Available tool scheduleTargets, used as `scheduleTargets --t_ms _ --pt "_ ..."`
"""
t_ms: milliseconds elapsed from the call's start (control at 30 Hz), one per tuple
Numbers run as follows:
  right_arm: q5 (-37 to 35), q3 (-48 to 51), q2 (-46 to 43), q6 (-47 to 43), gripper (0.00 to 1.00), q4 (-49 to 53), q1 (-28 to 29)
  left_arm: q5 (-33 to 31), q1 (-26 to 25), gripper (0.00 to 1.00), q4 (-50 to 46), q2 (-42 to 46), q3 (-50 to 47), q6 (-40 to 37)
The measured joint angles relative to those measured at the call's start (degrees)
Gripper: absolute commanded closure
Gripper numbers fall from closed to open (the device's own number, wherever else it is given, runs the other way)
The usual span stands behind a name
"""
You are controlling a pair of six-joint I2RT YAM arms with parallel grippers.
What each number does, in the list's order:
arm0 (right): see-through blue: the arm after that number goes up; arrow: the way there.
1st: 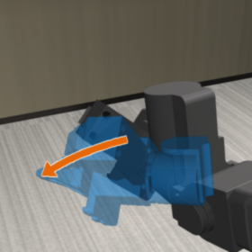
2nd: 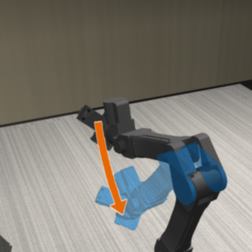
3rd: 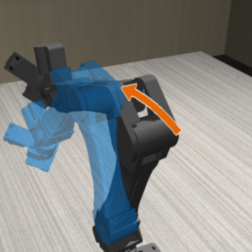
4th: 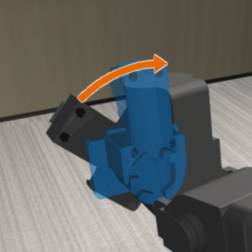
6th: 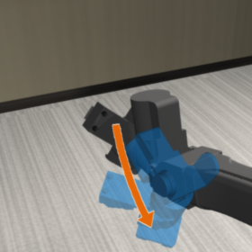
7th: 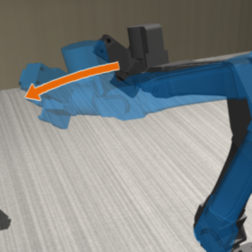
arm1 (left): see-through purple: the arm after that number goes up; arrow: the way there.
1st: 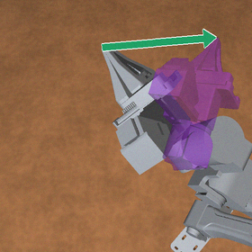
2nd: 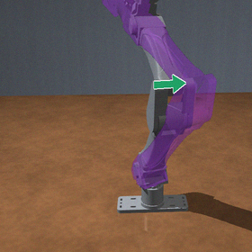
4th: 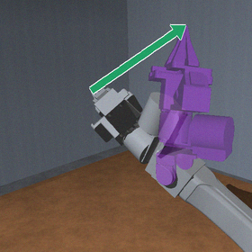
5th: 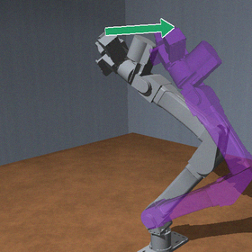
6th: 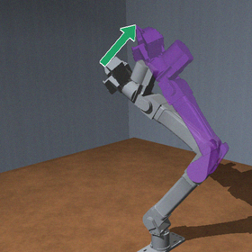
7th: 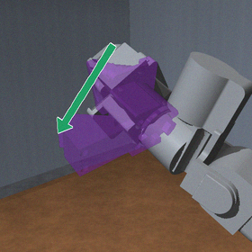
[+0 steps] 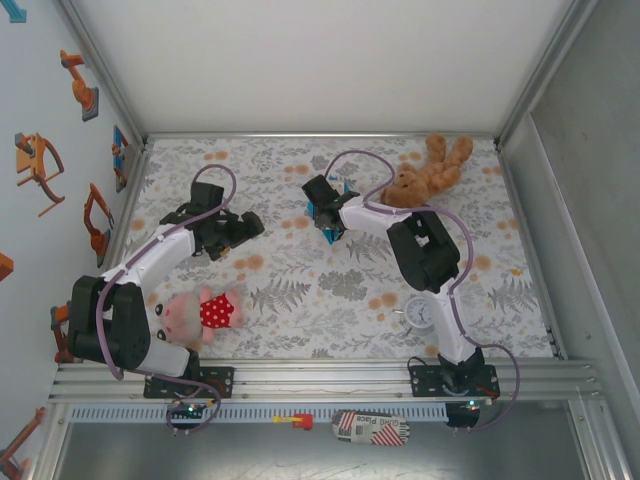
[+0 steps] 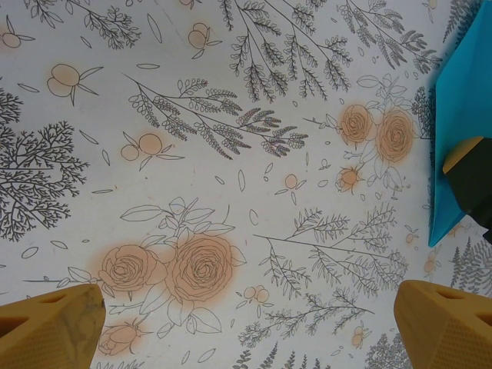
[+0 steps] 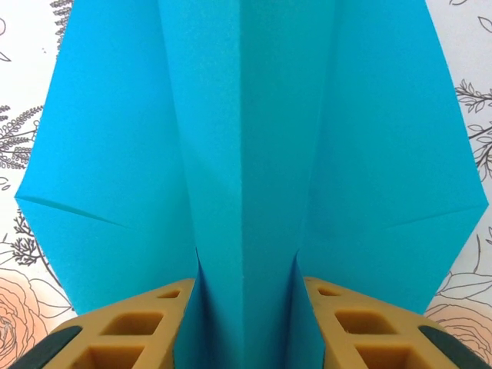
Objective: Fold a paper plane with a square sheet of paper (pick it up from the middle)
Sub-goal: Move the paper plane to the top-center of the table.
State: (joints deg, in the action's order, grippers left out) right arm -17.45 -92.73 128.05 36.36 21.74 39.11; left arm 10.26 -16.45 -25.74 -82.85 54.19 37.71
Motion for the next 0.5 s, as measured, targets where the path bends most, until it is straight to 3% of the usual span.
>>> scheduleTargets --t_ms 300,500 --pt "0.4 -0.5 -1.9 -0.6 0.59 3.4 -0.3 -1.4 0.0 0.04 -0.4 0.2 0.5 0.1" --pt "1.4 -0.5 -10.0 -0.7 0.54 4.9 -0.7 -4.4 0.0 0.04 -0.7 1.4 3.8 0.4"
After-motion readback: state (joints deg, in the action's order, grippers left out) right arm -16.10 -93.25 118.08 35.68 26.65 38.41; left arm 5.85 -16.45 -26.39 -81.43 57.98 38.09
